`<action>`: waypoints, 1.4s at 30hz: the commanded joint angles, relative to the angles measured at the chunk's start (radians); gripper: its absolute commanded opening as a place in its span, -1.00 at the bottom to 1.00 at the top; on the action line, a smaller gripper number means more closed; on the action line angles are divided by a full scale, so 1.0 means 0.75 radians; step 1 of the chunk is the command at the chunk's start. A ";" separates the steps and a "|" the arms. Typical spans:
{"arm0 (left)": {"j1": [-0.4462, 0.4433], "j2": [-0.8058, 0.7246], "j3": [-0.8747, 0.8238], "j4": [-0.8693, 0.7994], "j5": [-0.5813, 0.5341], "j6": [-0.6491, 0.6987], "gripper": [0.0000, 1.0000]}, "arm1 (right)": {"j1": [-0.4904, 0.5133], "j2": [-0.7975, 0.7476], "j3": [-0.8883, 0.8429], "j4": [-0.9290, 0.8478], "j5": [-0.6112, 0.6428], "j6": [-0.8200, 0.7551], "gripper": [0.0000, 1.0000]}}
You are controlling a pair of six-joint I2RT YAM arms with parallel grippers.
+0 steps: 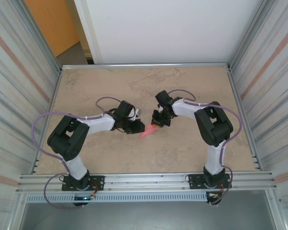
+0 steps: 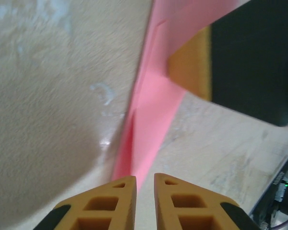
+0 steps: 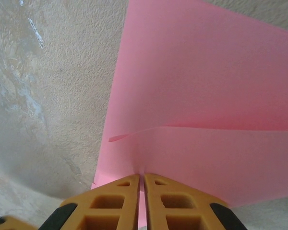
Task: Fold a paper plane with a square sheet of paper (pick it up from the middle)
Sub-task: Fold the wing for the fifth time at the center of the table.
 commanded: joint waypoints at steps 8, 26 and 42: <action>-0.039 0.120 0.128 0.065 0.134 0.017 -0.75 | -0.006 0.107 -0.027 -0.100 0.091 0.022 -0.79; -0.051 0.284 0.201 -0.005 0.124 0.066 -0.84 | -0.016 0.120 -0.027 -0.107 0.074 0.032 -0.81; -0.026 0.303 0.131 -0.002 0.087 0.083 -0.88 | -0.018 0.148 -0.022 -0.140 0.094 0.012 -0.82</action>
